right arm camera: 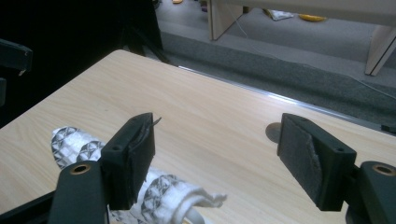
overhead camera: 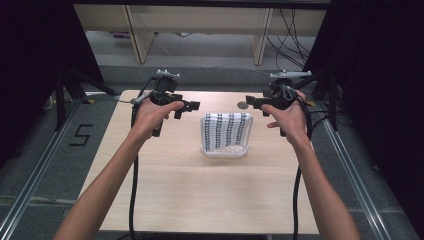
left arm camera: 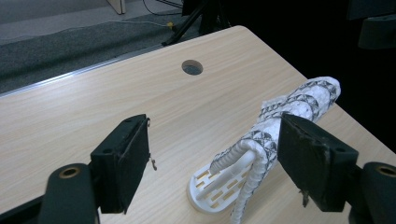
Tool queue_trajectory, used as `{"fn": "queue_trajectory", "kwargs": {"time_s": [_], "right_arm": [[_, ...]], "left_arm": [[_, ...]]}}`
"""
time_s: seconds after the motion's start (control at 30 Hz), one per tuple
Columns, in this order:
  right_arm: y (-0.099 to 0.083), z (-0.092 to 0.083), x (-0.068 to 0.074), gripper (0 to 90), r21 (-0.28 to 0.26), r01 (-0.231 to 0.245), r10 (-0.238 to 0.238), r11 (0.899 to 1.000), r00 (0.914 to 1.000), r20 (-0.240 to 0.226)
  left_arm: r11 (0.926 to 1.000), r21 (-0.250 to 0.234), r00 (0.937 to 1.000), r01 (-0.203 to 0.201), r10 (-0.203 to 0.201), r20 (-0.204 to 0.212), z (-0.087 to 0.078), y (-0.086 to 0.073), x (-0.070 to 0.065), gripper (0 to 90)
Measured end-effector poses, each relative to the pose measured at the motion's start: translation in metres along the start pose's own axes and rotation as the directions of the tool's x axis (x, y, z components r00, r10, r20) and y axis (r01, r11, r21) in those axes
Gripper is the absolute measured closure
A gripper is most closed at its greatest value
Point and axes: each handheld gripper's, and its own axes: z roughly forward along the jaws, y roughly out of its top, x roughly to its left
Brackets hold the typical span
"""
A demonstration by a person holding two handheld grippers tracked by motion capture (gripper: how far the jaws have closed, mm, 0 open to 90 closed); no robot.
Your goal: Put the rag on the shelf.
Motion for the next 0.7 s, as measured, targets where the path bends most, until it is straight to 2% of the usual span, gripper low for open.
{"fn": "queue_trajectory", "kwargs": {"time_s": [0.27, 0.3, 0.33, 0.53, 0.57, 0.6, 0.63, 0.67, 0.7], "right_arm": [[-0.009, -0.012, 0.005, 28.5, -0.012, 0.031, -0.031, 0.999, 0.9994, -0.016], [-0.01, -0.013, 0.007, 28.5, -0.007, 0.015, -0.015, 1.0, 0.9998, -0.015], [-0.01, -0.013, 0.006, 28.4, -0.012, 0.036, -0.036, 0.999, 0.9991, -0.021], [-0.015, -0.017, 0.01, 28.1, -0.009, 0.045, -0.045, 0.999, 0.9987, -0.025], [-0.016, -0.018, 0.012, 28.0, -0.011, 0.035, -0.035, 0.999, 0.999, -0.029], [-0.016, -0.019, 0.011, 27.9, -0.016, 0.055, -0.055, 0.998, 0.9983, -0.021], [-0.016, -0.019, 0.011, 27.9, -0.016, 0.055, -0.055, 0.998, 0.9983, -0.021], [-0.017, -0.019, 0.013, 27.6, -0.012, 0.033, -0.033, 0.999, 0.9989, -0.032], [-0.018, -0.021, 0.014, 26.9, -0.007, 0.039, -0.039, 0.999, 0.9988, -0.03]], "left_arm": [[0.9998, 0.008, 0.9998, -0.02, 0.02, 0.007, -0.007, -0.011, -0.004, 24.8], [0.9998, 0.005, 0.9998, -0.02, 0.02, 0.009, -0.008, -0.012, -0.005, 24.8], [0.9998, 0.001, 0.9997, -0.021, 0.021, 0.011, -0.009, -0.012, -0.005, 24.8], [0.9995, -0.001, 0.9993, -0.033, 0.033, 0.02, -0.013, -0.017, -0.009, 24.8], [0.9992, -0.003, 0.999, -0.039, 0.039, 0.024, -0.014, -0.018, -0.011, 24.8], [0.999, -0.001, 0.9986, -0.045, 0.045, 0.027, -0.014, -0.019, -0.011, 24.8], [0.999, -0.001, 0.9986, -0.045, 0.045, 0.027, -0.014, -0.019, -0.011, 24.8], [0.999, -0.002, 0.9986, -0.044, 0.044, 0.028, -0.015, -0.02, -0.012, 24.8], [0.9984, 0.005, 0.9979, -0.057, 0.056, 0.033, -0.016, -0.022, -0.013, 24.8]]}}
